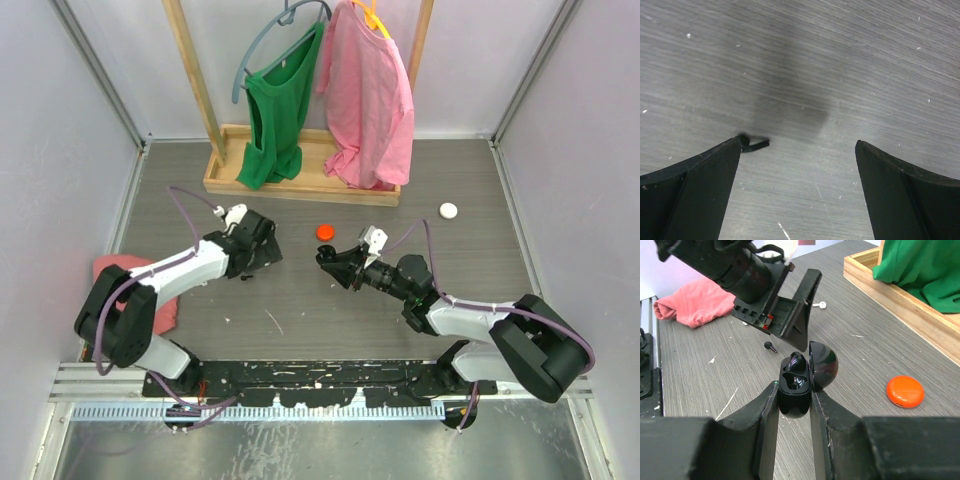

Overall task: Insert the wireless bluetooth earbuds into the charging case
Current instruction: Pick up the earbud from the center of the board.

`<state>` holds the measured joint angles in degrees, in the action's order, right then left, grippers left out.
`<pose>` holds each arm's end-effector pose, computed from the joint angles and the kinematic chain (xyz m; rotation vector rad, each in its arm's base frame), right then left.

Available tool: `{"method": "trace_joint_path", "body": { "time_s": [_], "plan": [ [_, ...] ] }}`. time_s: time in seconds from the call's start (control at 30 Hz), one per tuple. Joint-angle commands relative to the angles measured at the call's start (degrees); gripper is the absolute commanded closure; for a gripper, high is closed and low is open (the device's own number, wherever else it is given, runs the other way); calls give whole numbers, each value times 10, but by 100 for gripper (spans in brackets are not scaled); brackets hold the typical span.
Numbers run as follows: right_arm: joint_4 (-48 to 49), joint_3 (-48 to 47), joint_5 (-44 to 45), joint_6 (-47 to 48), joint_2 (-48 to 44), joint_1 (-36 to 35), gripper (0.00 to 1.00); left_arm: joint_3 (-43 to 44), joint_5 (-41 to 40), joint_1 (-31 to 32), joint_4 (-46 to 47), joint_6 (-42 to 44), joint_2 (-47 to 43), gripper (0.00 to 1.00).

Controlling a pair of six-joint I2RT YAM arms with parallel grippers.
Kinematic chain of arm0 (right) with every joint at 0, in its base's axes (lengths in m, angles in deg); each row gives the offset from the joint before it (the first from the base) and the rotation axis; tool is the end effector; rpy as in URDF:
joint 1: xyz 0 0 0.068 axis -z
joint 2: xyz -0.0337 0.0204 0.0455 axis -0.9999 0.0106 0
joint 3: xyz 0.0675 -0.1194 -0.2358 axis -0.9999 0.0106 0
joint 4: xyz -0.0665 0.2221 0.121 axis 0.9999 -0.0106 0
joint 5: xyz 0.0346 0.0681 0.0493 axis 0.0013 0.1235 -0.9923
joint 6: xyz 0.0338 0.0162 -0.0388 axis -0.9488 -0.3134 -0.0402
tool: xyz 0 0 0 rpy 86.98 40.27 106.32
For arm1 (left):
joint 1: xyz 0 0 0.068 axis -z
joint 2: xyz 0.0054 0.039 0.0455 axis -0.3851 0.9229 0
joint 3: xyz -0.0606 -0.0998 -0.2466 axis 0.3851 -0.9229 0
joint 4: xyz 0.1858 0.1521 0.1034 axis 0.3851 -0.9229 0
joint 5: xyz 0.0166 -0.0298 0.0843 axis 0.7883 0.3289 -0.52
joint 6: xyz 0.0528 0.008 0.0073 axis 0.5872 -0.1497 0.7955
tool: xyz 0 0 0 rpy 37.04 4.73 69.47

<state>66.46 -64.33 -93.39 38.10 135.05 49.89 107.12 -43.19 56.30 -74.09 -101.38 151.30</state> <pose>0.1699 0.1579 0.2004 -0.7756 1.3954 0.9070 0.2368 -0.1416 0.1967 -0.4867 2.4541 -0.0943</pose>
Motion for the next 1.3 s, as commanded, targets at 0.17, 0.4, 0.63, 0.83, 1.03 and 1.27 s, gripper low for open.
{"method": "trace_joint_path", "body": {
  "time_s": [0.17,0.4,0.63,0.83,1.03,1.27],
  "plan": [
    [37,-4,18,2,2,0,88,71,46,-22,36,40,87,2],
    [33,-6,21,2,4,0,88,72,79,-23,20,33,110,2],
    [26,-5,28,4,-4,0,88,57,111,-22,9,27,102,1],
    [25,-3,33,4,-7,0,88,48,108,-23,-16,29,79,2],
    [24,-4,33,4,-7,0,88,36,103,-23,-30,31,61,2],
    [24,-4,33,4,-6,0,88,33,109,-23,-46,31,41,2]
  ]
}}
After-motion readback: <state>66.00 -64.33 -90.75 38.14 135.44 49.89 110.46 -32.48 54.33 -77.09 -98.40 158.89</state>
